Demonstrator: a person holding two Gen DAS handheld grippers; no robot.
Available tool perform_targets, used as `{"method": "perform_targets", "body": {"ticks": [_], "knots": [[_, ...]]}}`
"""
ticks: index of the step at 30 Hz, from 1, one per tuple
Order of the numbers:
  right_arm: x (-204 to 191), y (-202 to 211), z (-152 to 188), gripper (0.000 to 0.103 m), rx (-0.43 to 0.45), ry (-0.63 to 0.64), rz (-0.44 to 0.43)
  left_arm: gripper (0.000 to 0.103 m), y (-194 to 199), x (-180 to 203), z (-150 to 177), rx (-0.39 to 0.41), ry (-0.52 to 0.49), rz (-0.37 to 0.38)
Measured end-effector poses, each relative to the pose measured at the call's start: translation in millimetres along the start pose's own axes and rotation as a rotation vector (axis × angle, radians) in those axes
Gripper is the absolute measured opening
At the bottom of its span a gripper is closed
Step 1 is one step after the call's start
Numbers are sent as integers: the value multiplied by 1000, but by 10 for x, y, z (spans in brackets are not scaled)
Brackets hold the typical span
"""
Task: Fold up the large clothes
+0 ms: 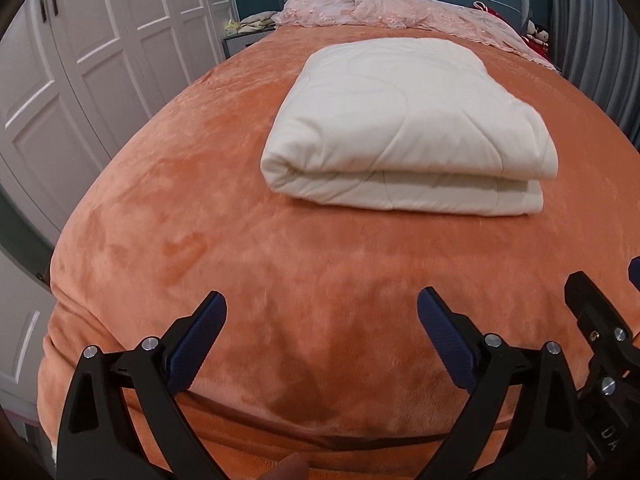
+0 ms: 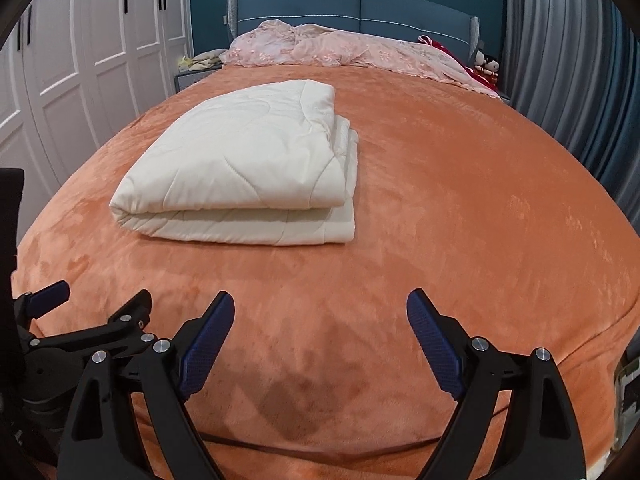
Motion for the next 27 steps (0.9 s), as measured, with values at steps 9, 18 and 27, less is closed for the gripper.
{"method": "perform_targets", "body": {"ticks": [9, 18, 27], "knots": [[14, -9, 94, 86, -16, -8, -12, 94, 23, -9, 87, 20, -8, -8], [-24, 12, 147, 86, -12, 12, -7, 94, 31, -23, 138, 27, -21, -24], [-12, 54, 149, 86, 2, 10, -6, 94, 85, -35, 143, 51, -30, -26]]}}
Point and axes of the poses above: each gripper's, at about its wrist camera, not at the fingertips, and y roughly against the way its jaws point, x to its right, z to its underside, the point moved 5 cm from there along -y, roughly the way its jaws point, and after that the axes turned 5 degrees about -z, right-handed, at the moved point
